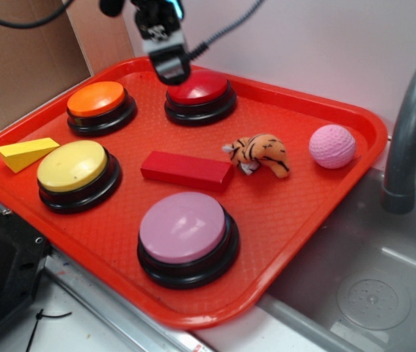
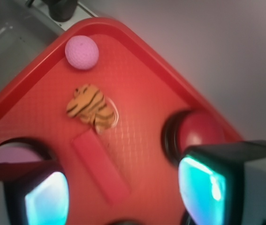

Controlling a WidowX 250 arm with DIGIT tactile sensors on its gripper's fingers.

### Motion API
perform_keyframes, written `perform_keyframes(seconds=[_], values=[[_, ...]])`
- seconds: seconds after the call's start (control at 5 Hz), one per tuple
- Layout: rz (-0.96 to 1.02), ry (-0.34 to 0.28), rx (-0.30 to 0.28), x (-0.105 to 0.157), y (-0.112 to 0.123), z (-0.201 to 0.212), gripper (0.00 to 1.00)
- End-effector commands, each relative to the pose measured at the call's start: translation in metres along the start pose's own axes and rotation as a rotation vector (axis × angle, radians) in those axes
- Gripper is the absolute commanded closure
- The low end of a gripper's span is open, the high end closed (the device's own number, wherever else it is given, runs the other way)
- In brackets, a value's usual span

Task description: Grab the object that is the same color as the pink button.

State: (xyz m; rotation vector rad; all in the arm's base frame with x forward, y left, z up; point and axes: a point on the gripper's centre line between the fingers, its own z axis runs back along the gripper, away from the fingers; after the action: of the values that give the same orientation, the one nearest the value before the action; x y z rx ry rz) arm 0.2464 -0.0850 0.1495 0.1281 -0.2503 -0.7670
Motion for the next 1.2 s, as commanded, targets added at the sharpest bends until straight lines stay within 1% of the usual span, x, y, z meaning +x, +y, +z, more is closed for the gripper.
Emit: perform_keyframes(seconds=[0.0, 0.2, 0.4, 0.6, 0.8, 1.0], values=[[-0.298, -0.194, -0.162, 0.050, -0.006, -0.033, 0.00], [-0.371, -0.202, -0.239, 0.068, -0.005, -0.059, 0.00], [-0.399, -0.211, -0.275, 0.077, -0.006, -0.071, 0.00], [-0.423, -0.211, -0.302, 0.084, -0.006, -0.084, 0.00], [-0.473, -0.221, -0.331, 0.086, -0.009, -0.094, 0.00], [-0.481, -0.187, -0.341, 0.086, -0.017, -0.102, 0.00]])
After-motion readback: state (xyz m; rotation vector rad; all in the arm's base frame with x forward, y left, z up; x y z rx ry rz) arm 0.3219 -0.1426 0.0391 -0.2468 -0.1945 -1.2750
